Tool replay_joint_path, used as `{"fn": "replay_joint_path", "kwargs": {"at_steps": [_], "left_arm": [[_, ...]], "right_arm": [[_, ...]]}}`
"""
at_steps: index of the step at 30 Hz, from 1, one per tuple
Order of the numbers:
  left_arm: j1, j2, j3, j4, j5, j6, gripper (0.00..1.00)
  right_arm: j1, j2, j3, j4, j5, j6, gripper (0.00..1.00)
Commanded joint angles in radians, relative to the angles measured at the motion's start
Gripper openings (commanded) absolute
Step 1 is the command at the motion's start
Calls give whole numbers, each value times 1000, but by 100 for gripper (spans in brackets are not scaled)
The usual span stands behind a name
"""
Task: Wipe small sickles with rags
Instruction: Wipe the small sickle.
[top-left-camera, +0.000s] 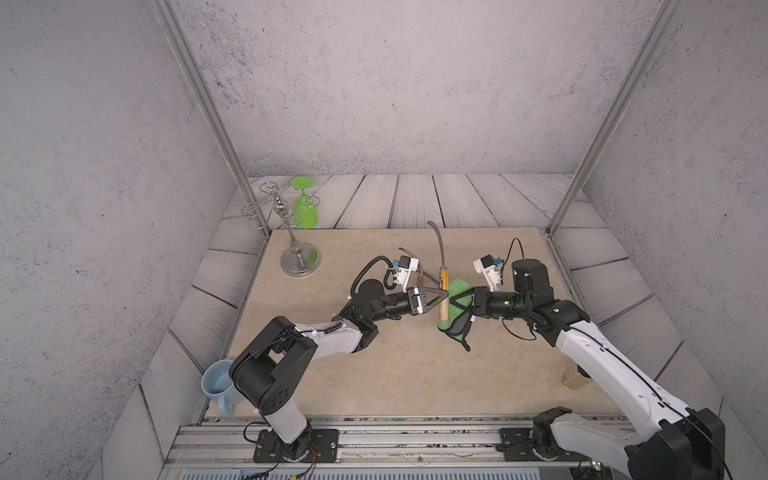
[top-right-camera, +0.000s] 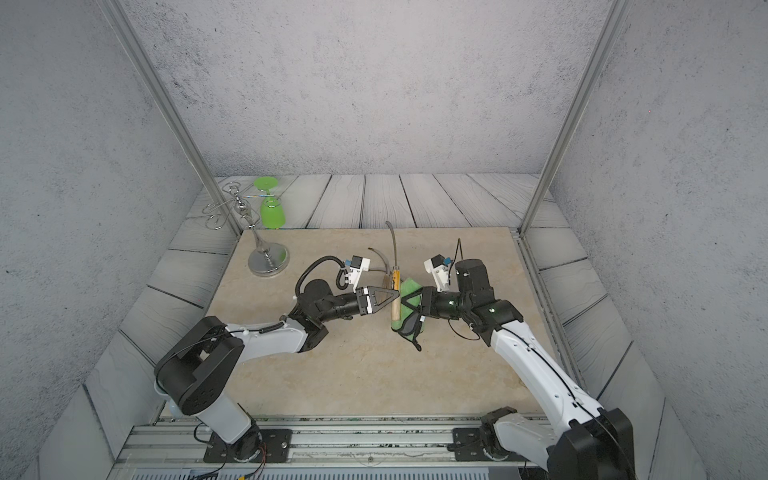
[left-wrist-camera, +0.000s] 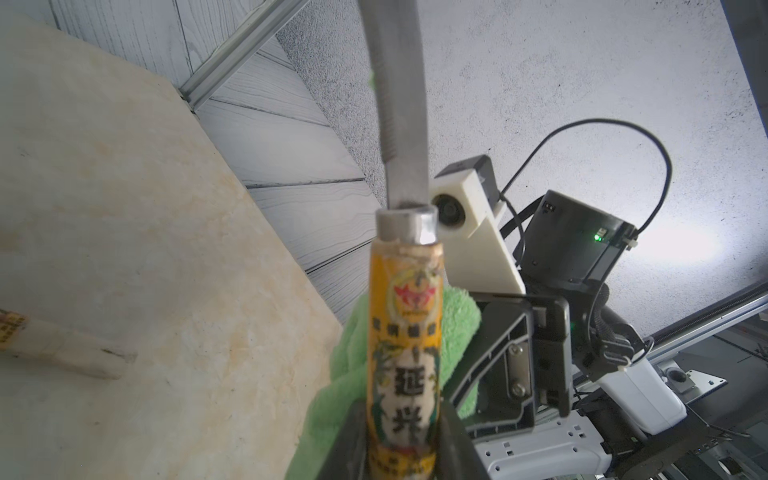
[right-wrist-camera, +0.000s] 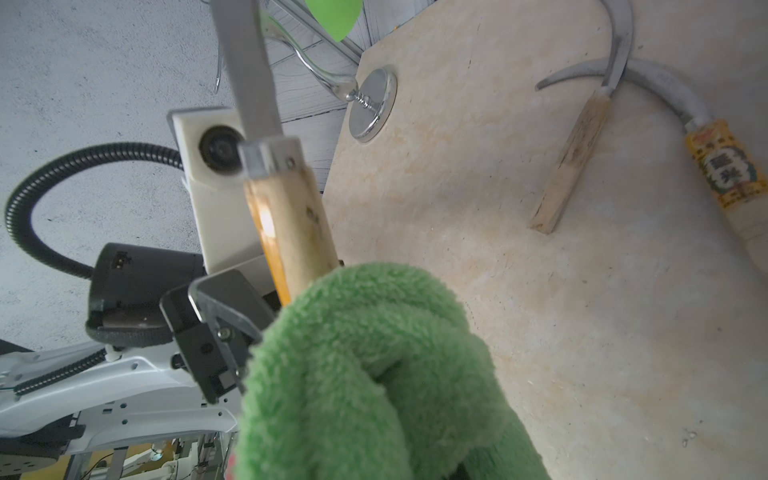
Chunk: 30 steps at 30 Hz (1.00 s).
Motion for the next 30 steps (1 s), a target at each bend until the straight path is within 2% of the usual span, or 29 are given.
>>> {"fn": "replay_joint_path", "kwargs": {"at_steps": [1, 4, 9, 15, 18, 20, 26, 30], "left_arm": [[14, 12, 42, 11, -2, 20, 0], [19, 4, 29, -7, 8, 31, 0], [19, -42, -8, -86, 31, 73, 0], [16, -164, -36, -365, 96, 225, 0], [14, -222, -93, -332, 119, 217, 0], [11, -249, -124, -306, 130, 195, 0], [-23, -284, -203, -192, 159, 123, 0], [-74, -288, -220, -185, 159, 135, 0]], "right_arm": [[20, -85, -24, -29, -61, 0, 31], [20, -131, -29, -127, -19, -48, 31], [17, -159, 43, -320, 156, -139, 32], [11, -113, 174, -404, 324, -200, 32], [2, -72, 237, -405, 408, -213, 32], [-15, -35, 273, -381, 426, -210, 32], [-53, 109, 372, -258, 379, -180, 32], [-87, 223, 435, -189, 322, -134, 32]]}}
